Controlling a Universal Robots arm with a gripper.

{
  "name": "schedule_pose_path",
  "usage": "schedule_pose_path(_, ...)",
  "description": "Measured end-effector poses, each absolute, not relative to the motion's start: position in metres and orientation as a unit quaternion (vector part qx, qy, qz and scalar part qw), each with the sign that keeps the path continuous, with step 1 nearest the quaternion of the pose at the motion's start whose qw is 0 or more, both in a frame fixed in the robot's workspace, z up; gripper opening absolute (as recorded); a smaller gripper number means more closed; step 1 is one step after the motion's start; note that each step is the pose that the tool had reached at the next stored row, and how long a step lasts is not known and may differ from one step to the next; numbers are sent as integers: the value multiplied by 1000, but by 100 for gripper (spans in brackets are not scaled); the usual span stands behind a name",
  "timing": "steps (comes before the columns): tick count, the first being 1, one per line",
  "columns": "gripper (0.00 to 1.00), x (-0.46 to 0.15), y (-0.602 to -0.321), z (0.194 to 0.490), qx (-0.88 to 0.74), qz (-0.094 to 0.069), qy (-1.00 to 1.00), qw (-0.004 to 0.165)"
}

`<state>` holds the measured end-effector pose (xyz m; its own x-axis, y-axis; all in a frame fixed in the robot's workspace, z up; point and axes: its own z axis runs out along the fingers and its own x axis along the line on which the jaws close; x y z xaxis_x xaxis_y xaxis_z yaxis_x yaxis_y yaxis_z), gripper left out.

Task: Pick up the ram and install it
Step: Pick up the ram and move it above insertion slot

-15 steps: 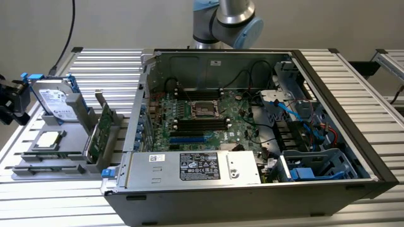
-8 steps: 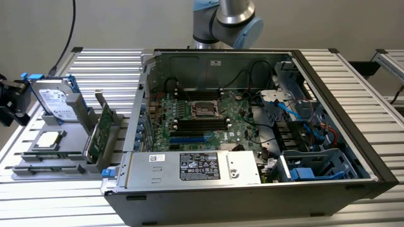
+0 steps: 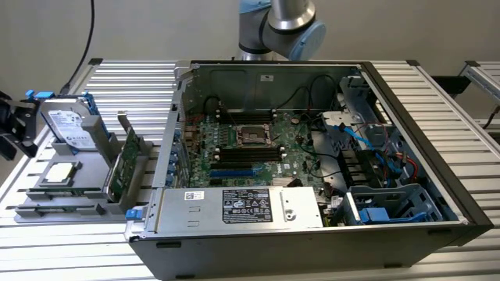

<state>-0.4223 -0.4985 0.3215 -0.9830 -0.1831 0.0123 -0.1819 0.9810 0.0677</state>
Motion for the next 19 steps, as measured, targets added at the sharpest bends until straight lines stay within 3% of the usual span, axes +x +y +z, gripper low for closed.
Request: schedule_pose_path(19,36,-423,-498,307,261,-36,-965,14)
